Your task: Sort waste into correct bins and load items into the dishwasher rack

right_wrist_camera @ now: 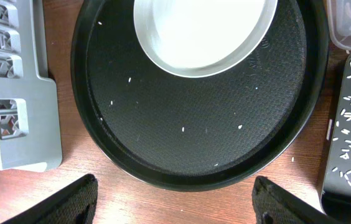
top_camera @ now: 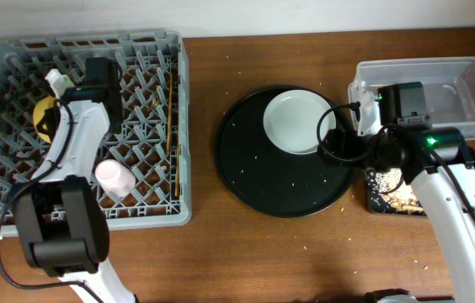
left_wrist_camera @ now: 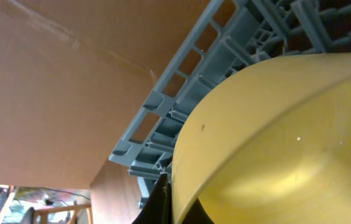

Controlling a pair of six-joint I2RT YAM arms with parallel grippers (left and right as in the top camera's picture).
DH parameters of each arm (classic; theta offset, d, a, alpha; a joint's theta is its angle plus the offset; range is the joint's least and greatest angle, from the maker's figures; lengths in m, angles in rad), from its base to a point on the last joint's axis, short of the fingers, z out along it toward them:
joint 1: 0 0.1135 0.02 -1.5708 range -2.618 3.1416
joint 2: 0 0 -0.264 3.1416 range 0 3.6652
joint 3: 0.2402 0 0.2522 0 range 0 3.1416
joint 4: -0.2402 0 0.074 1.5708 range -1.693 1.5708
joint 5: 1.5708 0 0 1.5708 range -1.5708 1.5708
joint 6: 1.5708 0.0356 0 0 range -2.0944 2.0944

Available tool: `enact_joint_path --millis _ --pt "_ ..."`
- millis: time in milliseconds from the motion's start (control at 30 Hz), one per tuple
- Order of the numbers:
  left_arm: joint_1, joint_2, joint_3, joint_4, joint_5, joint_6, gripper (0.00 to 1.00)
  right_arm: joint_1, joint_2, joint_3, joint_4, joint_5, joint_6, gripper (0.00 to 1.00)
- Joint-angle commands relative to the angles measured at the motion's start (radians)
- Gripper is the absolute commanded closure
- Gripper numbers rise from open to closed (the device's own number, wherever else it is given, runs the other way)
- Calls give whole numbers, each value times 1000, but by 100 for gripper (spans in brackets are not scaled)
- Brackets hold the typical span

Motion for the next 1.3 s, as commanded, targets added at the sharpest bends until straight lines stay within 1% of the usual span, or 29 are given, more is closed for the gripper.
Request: enact_joint_path --millis 0,100,133,167,200,233,267,400,467,600,633,733,833,867,900,933,967,1000,1067,1100,1133,1167,1200,1233,1267 --pt "-87 9 -43 -22 84 20 95 -7 -4 7 -2 -5 -2 20" --pt "-108 9 -55 -30 81 21 95 -7 -4 7 -1 -5 -2 20" --pt "-108 9 -54 -47 48 21 95 -7 -4 7 -1 -5 -2 20" --pt "-108 9 -54 -67 -32 20 95 -7 -4 7 -2 -5 -2 20" --pt "-108 8 -54 -79 -146 21 99 -7 -4 7 -3 -5 -2 20" --pt "-108 9 -54 -79 -237 21 100 -7 -4 7 -2 -5 -3 20" --pt "-108 8 -54 -77 -268 20 100 -7 -4 7 -1 -5 -2 20" --pt "-99 9 -54 -43 -222 20 100 -7 -4 7 -1 -5 -3 20" --pt "-94 10 -54 -9 -216 21 100 -7 -4 7 -1 -5 -3 20" --pt "-64 10 -54 3 -208 21 100 -7 -4 7 -2 -5 -3 20" --pt "-48 10 -54 6 -183 21 99 -7 -4 7 -5 -5 -3 20" --pt "-49 12 -60 6 -37 21 99 -7 -4 7 -5 -5 -3 20" --pt "-80 16 -73 3 -30 21 99 -7 -4 7 -10 -5 -3 20" --pt "-91 16 -73 -7 -19 21 94 -7 -4 7 -10 -5 -2 20" --pt "-104 16 -73 -28 4 21 83 -7 -4 7 -10 -5 -3 20" --pt "-112 16 -73 -43 25 21 62 -7 -4 7 -10 -5 -2 20" --pt "-119 13 -72 -69 61 20 42 -7 -4 7 -10 -5 -3 20" --pt "-129 -1 -71 -94 127 20 37 -7 -4 7 -10 -5 -2 20" --pt "-145 -50 -55 -130 261 21 36 -7 -4 7 -10 -5 -2 20" --pt "-157 -107 -26 -150 383 27 35 -7 -4 7 -10 -5 -3 20" --pt "-164 -156 3 -149 511 81 35 -7 -4 7 -10 -5 -3 20" --pt "-169 -216 48 -150 705 128 32 -7 -4 7 -10 -5 -3 20" --pt "-170 -249 73 -149 832 137 30 -7 -4 7 -10 -5 -2 20" --pt "-170 -290 99 -130 1021 138 30 -7 -4 7 -9 -5 -2 20" --pt "-177 -316 101 -79 1195 138 30 -7 -4 7 -9 -5 -2 20"
